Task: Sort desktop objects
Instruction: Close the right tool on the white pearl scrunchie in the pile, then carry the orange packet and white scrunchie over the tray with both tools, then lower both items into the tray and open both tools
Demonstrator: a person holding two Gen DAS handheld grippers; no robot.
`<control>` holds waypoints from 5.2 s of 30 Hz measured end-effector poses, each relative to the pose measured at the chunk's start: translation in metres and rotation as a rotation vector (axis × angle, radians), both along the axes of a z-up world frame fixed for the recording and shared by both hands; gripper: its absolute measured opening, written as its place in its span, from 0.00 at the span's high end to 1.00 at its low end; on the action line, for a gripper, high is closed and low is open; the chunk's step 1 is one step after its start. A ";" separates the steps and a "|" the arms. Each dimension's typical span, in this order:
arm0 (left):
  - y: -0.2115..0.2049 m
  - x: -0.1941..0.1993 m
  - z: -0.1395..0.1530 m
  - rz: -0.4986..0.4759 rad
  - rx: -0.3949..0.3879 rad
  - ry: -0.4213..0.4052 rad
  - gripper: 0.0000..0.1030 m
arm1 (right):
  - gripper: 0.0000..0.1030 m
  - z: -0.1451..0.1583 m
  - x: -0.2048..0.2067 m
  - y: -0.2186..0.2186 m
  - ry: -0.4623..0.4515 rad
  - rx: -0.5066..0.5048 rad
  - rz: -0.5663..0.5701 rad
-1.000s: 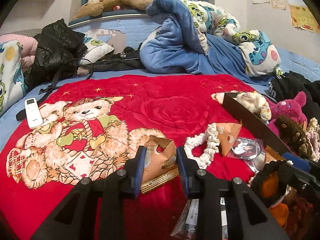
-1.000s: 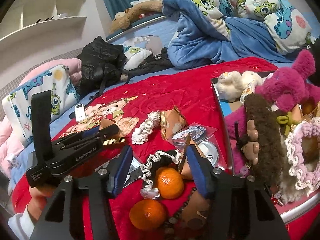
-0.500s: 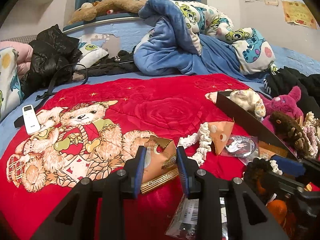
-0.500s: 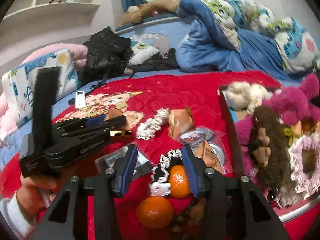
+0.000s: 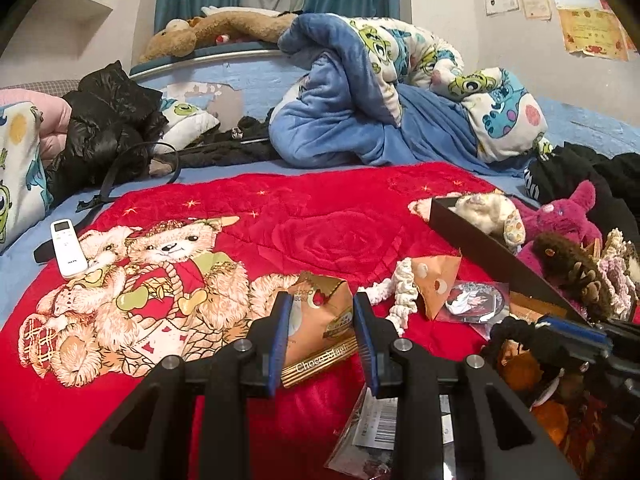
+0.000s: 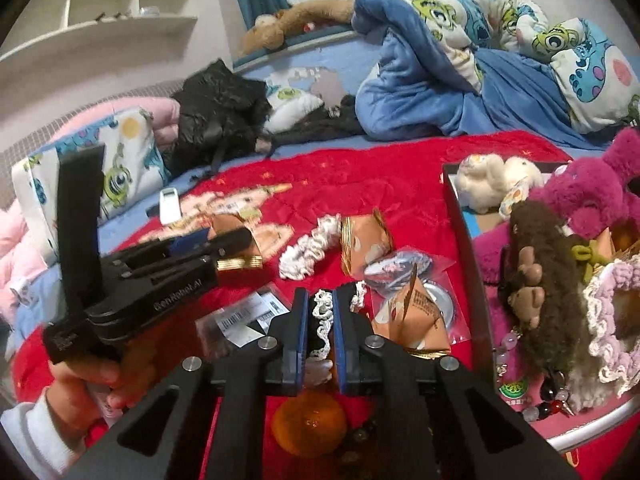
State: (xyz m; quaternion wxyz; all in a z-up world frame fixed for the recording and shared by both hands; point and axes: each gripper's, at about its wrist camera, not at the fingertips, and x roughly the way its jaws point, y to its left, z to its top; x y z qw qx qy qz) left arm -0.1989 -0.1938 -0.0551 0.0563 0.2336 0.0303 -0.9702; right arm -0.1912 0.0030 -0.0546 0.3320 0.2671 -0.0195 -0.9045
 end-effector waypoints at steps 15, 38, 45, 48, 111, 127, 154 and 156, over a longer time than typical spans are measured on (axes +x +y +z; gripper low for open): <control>0.025 0.042 0.018 -0.088 0.011 0.081 0.69 | 0.88 0.021 0.021 0.027 0.096 -0.123 -0.033; 0.172 0.072 0.055 -0.423 0.021 0.133 0.69 | 0.87 0.049 0.039 0.127 0.185 -0.214 -0.173; 0.209 0.072 0.054 -0.461 0.075 0.134 0.69 | 0.87 0.041 0.039 0.187 0.151 -0.297 -0.230; 0.221 0.069 0.053 -0.471 0.066 0.130 0.69 | 0.87 0.037 0.040 0.203 0.133 -0.308 -0.238; 0.241 -0.068 0.035 -0.269 0.067 0.057 0.69 | 0.84 0.030 -0.066 0.204 0.149 -0.181 -0.296; 0.242 -0.068 0.035 -0.275 0.063 0.054 0.69 | 0.84 0.033 -0.063 0.201 0.165 -0.178 -0.289; 0.247 -0.047 0.045 -0.272 0.025 0.149 0.00 | 0.07 0.038 -0.051 0.222 0.212 -0.277 -0.330; 0.245 -0.045 0.045 -0.274 0.035 0.167 0.00 | 0.00 0.039 -0.047 0.230 0.234 -0.312 -0.357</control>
